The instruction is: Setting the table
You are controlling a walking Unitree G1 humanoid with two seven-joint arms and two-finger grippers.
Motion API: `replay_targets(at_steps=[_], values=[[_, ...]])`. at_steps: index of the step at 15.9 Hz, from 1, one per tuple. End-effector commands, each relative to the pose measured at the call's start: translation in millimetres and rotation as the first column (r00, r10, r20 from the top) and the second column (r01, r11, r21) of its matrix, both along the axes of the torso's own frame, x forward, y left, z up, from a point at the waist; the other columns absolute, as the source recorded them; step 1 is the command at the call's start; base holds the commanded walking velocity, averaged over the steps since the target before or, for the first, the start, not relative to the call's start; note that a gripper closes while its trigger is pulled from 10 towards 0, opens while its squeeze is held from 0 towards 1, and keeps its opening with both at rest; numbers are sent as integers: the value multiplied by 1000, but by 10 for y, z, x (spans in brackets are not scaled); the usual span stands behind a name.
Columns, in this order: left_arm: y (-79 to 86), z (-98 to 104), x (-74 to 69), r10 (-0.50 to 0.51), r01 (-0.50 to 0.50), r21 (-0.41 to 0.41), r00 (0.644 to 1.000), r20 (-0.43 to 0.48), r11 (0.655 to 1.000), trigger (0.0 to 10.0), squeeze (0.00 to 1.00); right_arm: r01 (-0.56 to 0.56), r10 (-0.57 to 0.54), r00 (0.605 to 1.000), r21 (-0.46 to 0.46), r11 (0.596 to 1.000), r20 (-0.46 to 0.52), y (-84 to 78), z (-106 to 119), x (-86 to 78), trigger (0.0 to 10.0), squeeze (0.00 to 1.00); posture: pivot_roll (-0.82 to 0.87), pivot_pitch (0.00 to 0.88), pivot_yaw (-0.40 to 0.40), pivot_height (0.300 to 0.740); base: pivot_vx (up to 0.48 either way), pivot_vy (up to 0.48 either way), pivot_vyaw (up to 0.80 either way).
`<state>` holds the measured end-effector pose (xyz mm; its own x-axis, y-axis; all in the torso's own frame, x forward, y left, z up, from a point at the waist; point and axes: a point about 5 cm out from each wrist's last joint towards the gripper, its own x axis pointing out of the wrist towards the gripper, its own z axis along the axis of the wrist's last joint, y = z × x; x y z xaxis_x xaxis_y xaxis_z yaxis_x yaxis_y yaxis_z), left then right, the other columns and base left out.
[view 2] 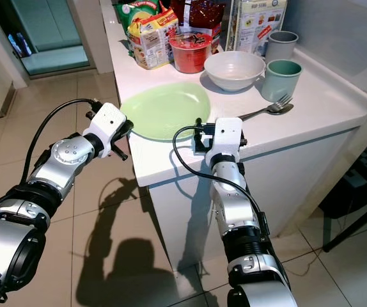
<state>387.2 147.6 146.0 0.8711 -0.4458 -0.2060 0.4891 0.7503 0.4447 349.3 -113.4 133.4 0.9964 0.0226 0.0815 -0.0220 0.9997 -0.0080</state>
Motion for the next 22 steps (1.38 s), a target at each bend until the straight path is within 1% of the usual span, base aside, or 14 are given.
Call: replay_targets(at_steps=[1,4,5,7,10,11,14,16,20,22], values=[[57,-194,-58,13,-9,50,996,-91,999,10000,0,-24,24,1000,-15,1000,17,56,52,26,10000,0,84,0,65,740,0,0,0],[42,-179,-49,10,-5,58,996,-85,998,10000,0,-35,35,999,-8,999,16,55,53,30,10000,0,76,0,67,740,0,0,0],[41,-176,-47,9,-4,59,996,-85,998,10000,0,-38,37,999,13,999,8,60,43,30,10000,0,74,0,69,740,0,0,0],[30,-165,-42,4,2,62,997,-82,998,10000,0,-27,30,999,110,994,-30,66,17,48,10000,0,75,0,72,740,0,0,0],[21,-159,-42,-5,10,66,997,-79,998,10000,0,-38,41,999,125,991,-20,104,58,72,10000,0,81,0,74,740,0,0,0],[18,-153,-41,-10,15,68,997,-77,998,10000,0,-45,53,998,204,978,-33,129,79,98,10000,0,84,0,75,740,0,0,0],[15,-151,-42,-16,21,71,997,-77,997,10000,0,-63,74,997,251,966,-33,176,122,128,10000,0,86,0,77,740,0,0,0],[8,-144,-39,-19,25,72,997,-75,997,10000,0,-57,87,993,331,942,-76,204,85,148,10000,0,88,0,77,740,0,0,0],[6,-131,-34,-22,28,73,997,-72,997,10000,0,-51,94,991,383,922,-94,214,85,173,10000,0,90,0,79,740,0,0,0],[18,-154,-45,-21,27,76,997,-79,997,10000,0,-51,94,991,385,921,-94,211,86,175,10000,0,90,0,78,740,0,0,0]])
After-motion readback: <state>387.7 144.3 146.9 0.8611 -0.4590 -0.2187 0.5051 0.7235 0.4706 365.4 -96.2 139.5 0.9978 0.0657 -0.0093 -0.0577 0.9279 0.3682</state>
